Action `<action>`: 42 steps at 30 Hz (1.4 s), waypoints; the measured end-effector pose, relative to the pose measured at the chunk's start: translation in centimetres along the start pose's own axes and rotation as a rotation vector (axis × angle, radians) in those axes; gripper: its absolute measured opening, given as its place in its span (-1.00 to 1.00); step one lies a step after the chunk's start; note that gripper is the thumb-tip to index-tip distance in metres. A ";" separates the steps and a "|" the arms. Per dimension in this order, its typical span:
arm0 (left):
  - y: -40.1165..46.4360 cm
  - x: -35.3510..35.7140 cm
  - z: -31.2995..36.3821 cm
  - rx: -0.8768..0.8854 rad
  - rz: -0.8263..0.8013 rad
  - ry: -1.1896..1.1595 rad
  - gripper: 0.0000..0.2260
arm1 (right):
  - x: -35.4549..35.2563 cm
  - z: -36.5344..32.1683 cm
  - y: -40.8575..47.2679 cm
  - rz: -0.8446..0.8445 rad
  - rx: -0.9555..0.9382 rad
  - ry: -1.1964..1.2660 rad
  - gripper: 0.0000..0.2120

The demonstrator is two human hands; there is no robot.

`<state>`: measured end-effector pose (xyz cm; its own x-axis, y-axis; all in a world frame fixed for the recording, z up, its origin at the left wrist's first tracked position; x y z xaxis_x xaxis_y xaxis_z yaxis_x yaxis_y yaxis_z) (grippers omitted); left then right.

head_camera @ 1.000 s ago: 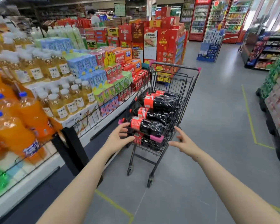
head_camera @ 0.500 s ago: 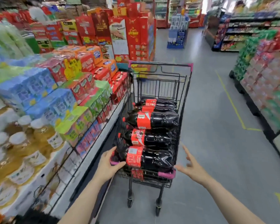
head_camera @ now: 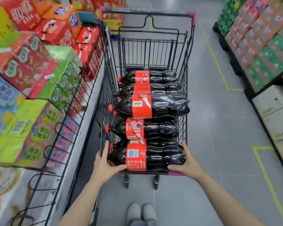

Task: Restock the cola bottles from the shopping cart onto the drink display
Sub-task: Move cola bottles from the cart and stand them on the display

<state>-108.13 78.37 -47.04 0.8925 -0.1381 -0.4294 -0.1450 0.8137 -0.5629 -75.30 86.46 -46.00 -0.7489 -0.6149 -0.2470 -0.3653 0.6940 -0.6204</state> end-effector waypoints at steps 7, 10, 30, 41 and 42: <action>-0.3 0.7 -0.4 -0.010 0.089 0.021 0.05 | 0.6 1.2 0.5 0.070 -0.028 0.063 0.26; -0.6 1.2 -0.8 0.000 0.129 0.015 0.03 | 0.8 2.0 0.3 0.091 -0.047 0.128 0.22; -9.4 4.7 -4.7 -0.055 0.161 -0.037 -0.14 | 6.3 5.8 -7.8 0.153 -0.125 0.145 -0.12; -18.3 8.4 -10.0 -0.114 0.158 -0.079 -0.11 | 10.6 10.6 -15.0 0.101 -0.120 0.152 -0.13; -19.2 8.9 -10.4 -0.116 0.162 -0.082 -0.11 | 10.9 11.1 -15.7 0.094 -0.121 0.147 -0.12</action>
<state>-101.87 55.66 -47.40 0.8846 0.0398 -0.4647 -0.3337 0.7502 -0.5709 -71.58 64.73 -47.23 -0.8522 -0.4902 -0.1828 -0.3471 0.7912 -0.5034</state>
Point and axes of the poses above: each hand's wrist, its own y-axis towards the middle knuckle, its own x-axis out of the palm, z = x × y, the point moved 4 cm from there along y, towards the middle knuckle, and after that the axes turned 12 degrees about -z, right-handed, at the moved point
